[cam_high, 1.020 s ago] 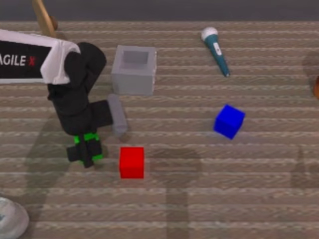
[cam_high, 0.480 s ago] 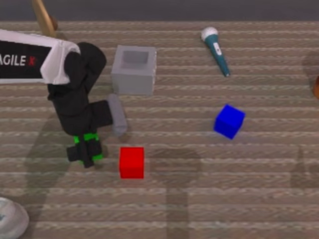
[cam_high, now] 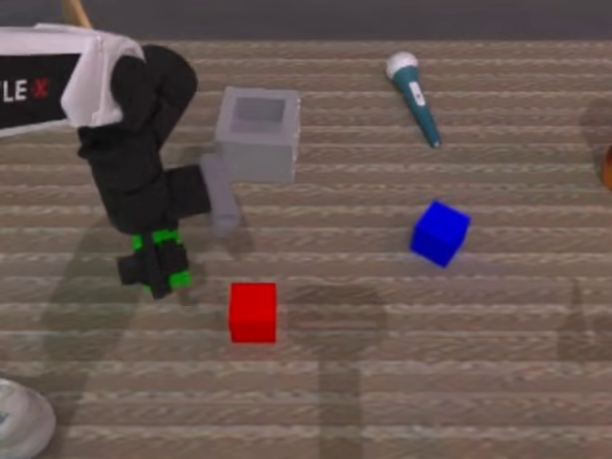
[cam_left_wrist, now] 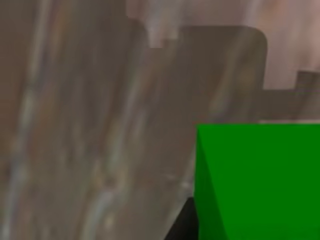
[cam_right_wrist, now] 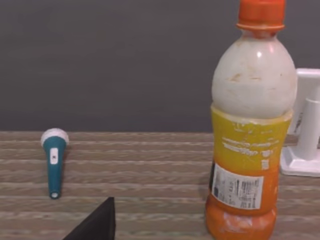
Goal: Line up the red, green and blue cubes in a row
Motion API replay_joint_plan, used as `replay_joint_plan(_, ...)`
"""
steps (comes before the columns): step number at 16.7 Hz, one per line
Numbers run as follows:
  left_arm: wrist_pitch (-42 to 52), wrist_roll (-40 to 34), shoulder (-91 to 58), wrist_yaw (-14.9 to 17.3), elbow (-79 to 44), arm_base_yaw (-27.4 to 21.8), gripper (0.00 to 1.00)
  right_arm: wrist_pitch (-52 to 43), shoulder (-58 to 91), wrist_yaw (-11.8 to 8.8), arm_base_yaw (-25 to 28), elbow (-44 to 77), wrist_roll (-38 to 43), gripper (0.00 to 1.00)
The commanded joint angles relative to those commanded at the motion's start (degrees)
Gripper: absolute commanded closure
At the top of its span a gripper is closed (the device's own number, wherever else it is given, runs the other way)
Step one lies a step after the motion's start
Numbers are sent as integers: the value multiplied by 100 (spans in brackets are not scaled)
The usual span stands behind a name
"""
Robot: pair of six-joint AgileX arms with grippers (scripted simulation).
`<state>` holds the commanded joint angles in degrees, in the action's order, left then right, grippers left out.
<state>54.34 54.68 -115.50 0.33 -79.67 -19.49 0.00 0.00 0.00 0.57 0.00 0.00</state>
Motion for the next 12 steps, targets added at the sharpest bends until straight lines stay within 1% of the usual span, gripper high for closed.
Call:
replay_joint_plan(3,507,-14,232,-4,-287,42,100,0,0,0,0,0,0,0)
replay_joint_plan(8,556,-13,240,-6,-328,-1,100,0,0,0,0,0,0,0)
replay_joint_plan(10,661,-67,126,-3,-539,-213,100,0,0,0,0,0,0,0)
replay_joint_plan(12,856,-176,-79,3,-932,-644,100,0,0,0,0,0,0,0)
